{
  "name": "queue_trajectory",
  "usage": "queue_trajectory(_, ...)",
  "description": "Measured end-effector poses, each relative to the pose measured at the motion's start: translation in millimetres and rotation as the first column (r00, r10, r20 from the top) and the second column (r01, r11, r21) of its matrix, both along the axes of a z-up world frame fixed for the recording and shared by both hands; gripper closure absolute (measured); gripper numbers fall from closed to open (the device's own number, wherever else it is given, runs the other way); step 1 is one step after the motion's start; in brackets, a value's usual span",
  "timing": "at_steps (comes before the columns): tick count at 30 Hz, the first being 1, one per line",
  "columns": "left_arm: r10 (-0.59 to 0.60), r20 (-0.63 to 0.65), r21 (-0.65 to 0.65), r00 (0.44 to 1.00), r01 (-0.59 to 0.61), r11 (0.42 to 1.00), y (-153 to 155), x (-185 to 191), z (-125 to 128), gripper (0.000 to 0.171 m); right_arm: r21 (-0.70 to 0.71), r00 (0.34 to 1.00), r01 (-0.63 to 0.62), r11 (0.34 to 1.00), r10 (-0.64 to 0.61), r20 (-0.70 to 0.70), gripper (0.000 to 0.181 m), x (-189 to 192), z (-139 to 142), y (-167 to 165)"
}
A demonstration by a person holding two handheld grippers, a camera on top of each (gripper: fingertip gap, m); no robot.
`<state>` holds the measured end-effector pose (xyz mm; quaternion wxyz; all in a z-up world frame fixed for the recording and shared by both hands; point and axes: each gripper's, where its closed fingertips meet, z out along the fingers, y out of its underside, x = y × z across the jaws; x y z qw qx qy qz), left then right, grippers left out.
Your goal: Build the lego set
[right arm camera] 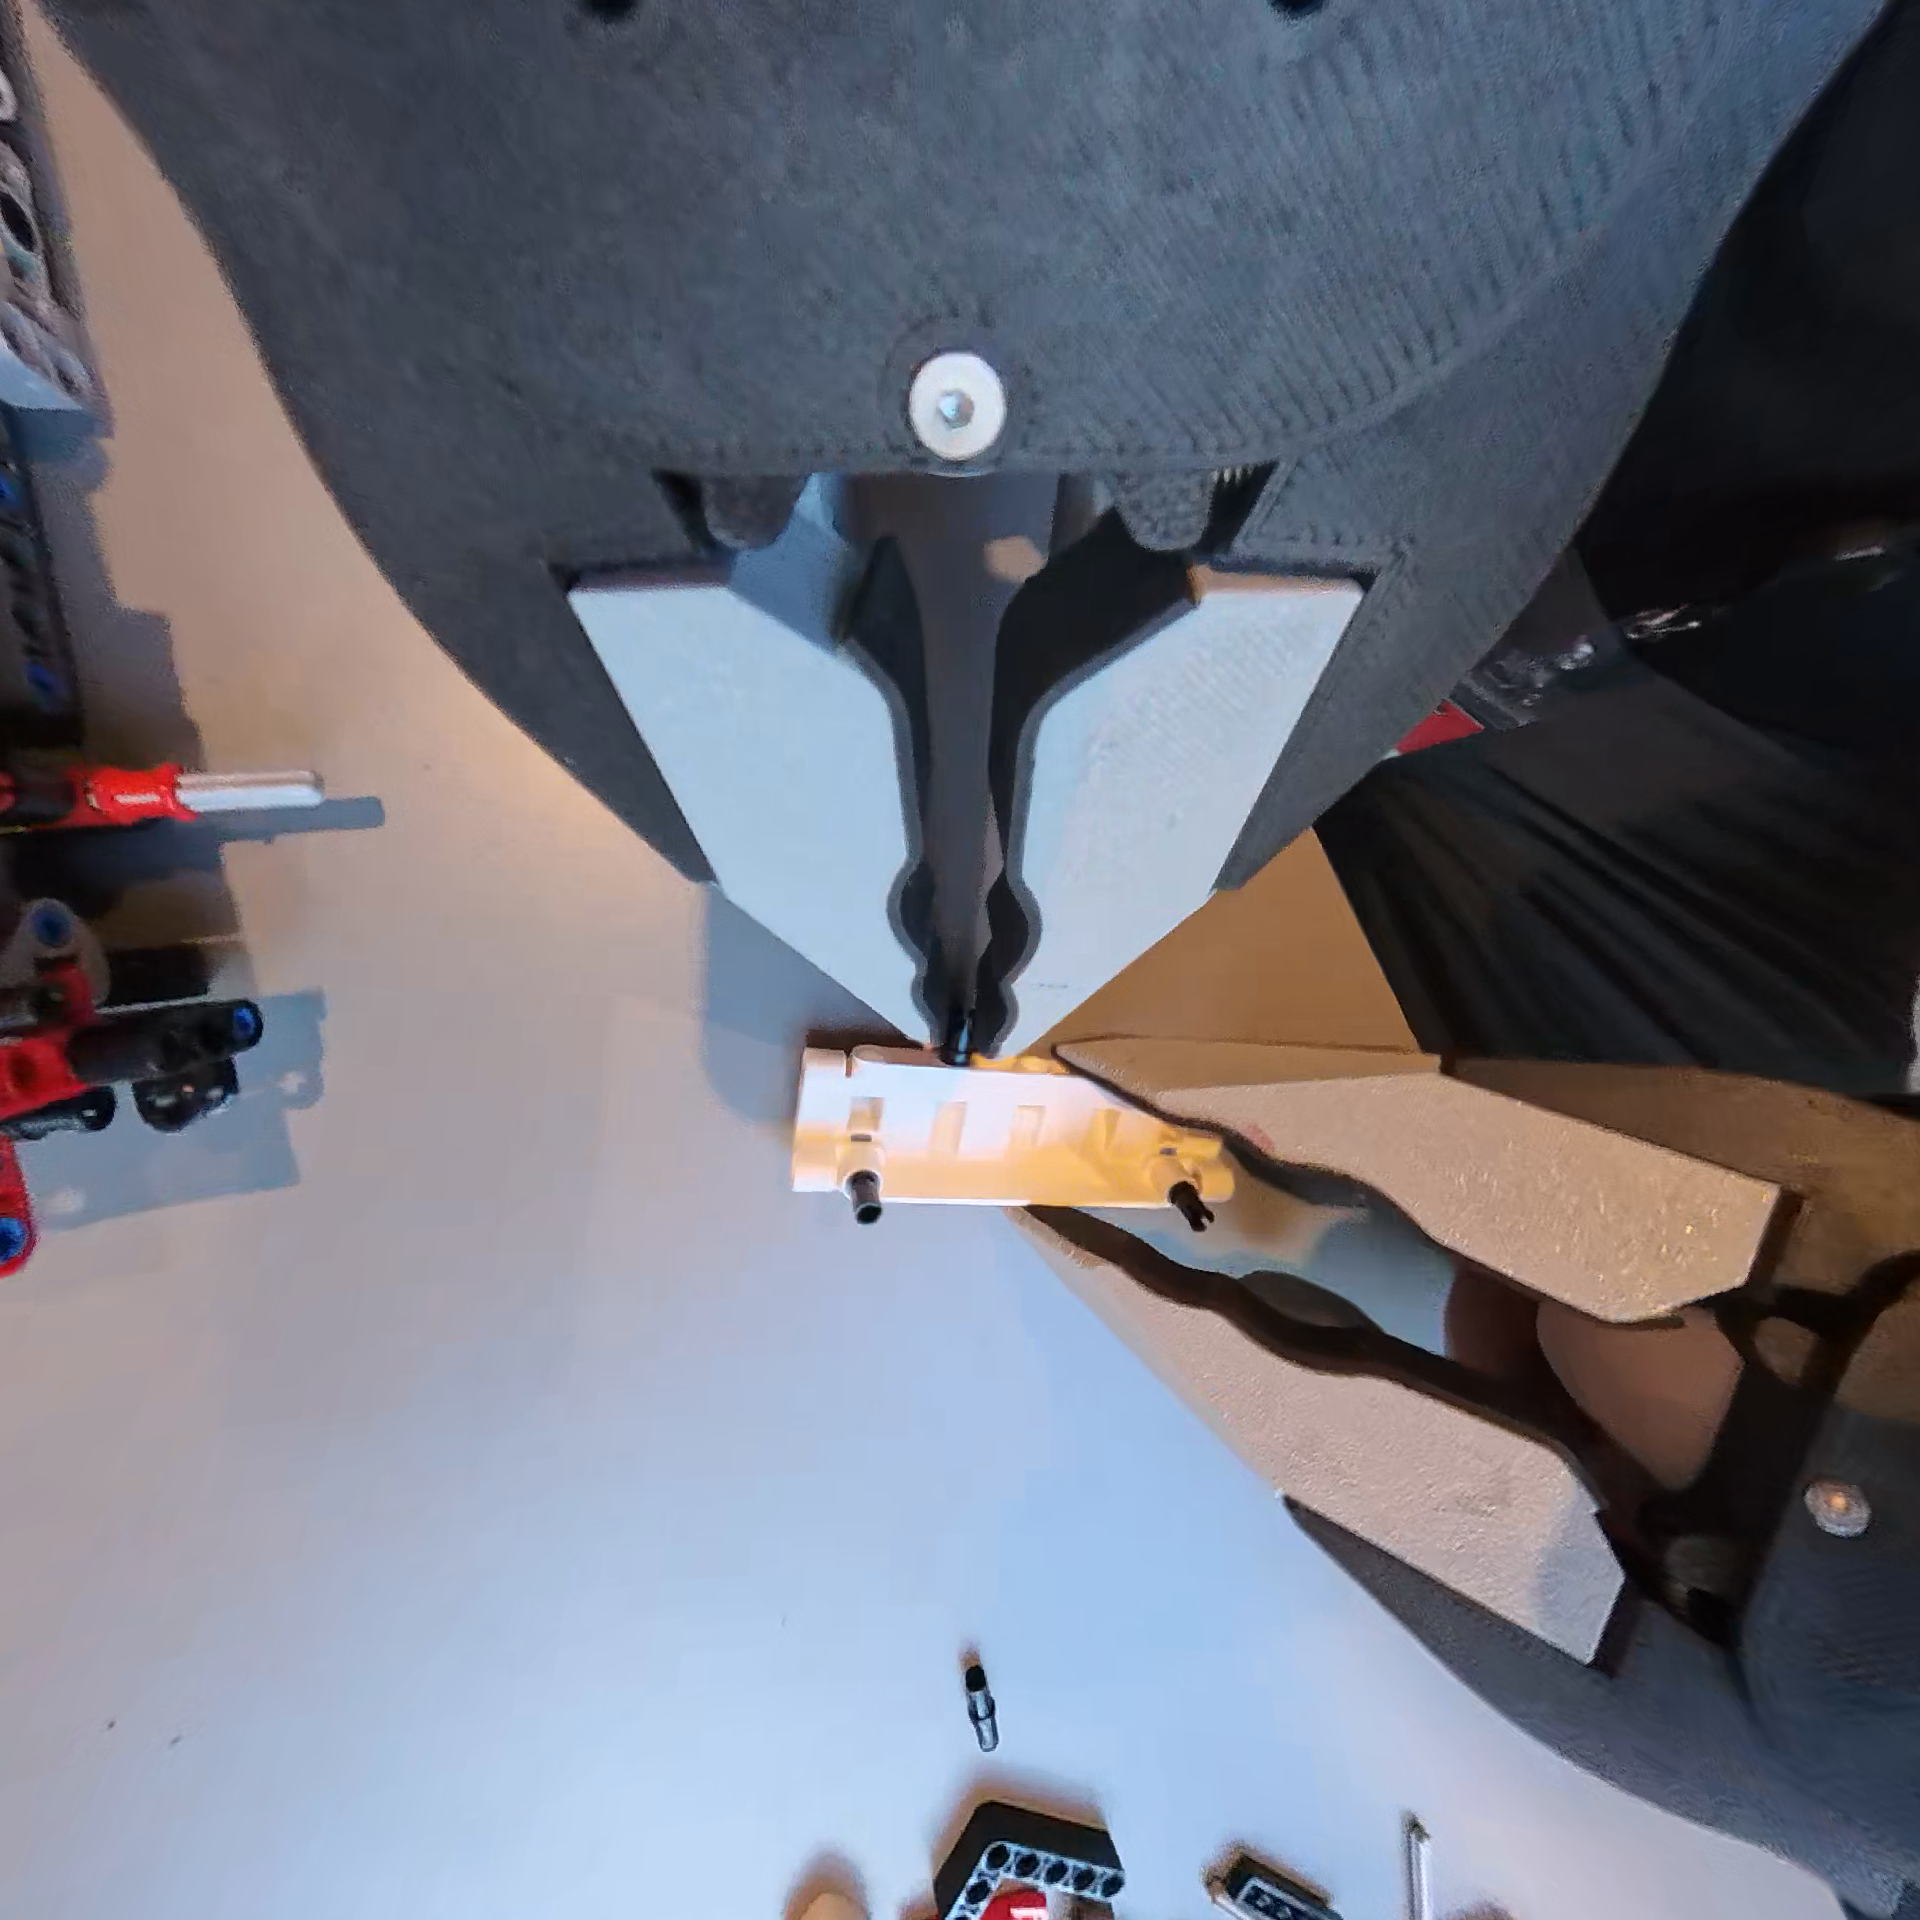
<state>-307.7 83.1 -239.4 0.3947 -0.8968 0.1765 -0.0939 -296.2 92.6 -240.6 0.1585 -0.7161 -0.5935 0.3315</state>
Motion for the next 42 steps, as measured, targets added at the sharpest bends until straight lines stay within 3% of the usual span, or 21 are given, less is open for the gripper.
queue_trajectory(4,0.004,-0.013,0.000,1.000,-0.004,1.000,0.8,-0.6,-0.4,0.147,0.098,0.997,-0.013,0.995,0.020,-0.069,0.174,10.7,11.6,5.6)
queue_trajectory(10,-0.004,0.003,-0.009,1.000,0.004,1.000,0.7,0.3,-0.4,0.147,0.202,0.995,-0.089,0.975,0.097,-0.033,0.179,17.3,4.1,-0.2)
queue_trajectory(19,-0.031,-0.010,-0.004,0.999,0.031,0.999,-0.7,0.9,0.9,0.147,0.211,0.992,-0.079,0.974,0.097,-0.077,0.178,16.3,-0.3,-0.8)
queue_trajectory(22,-0.037,0.015,-0.003,0.999,0.037,0.999,-1.2,0.8,3.3,0.129,0.200,0.989,-0.062,0.978,0.088,-0.123,0.176,25.9,2.1,0.3)
queue_trajectory(26,-0.017,0.030,0.011,0.999,0.017,1.000,-10.1,-12.0,20.4,0.114,0.220,0.975,-0.039,0.975,0.085,-0.204,0.165,36.4,14.2,1.8)
queue_trajectory(30,-0.006,0.085,0.078,0.996,-0.001,0.997,-31.5,-29.3,60.3,0.109,0.277,0.960,-0.041,0.960,0.116,-0.257,0.165,46.5,22.7,3.3)
queue_trajectory(35,0.057,0.048,0.078,0.997,-0.060,0.995,-44.6,-74.1,68.1,0.128,0.294,0.947,-0.035,0.955,0.125,-0.295,0.167,46.3,28.9,5.3)
queue_trajectory(37,-0.005,0.026,0.017,1.000,0.005,1.000,-39.2,-82.1,60.7,0.129,0.287,0.947,-0.043,0.957,0.130,-0.293,0.168,45.4,28.4,5.6)
queue_trajectory(39,-0.141,-0.026,-0.070,0.990,0.139,0.988,-33.5,-82.5,47.3,0.130,0.287,0.947,-0.044,0.957,0.131,-0.294,0.170,45.1,28.6,5.9)
queue_trajectory(42,-0.287,-0.243,-0.215,0.927,0.237,0.947,-18.8,-105.4,20.4,0.132,0.301,0.943,-0.034,0.953,0.131,-0.307,0.171,45.7,30.9,6.4)
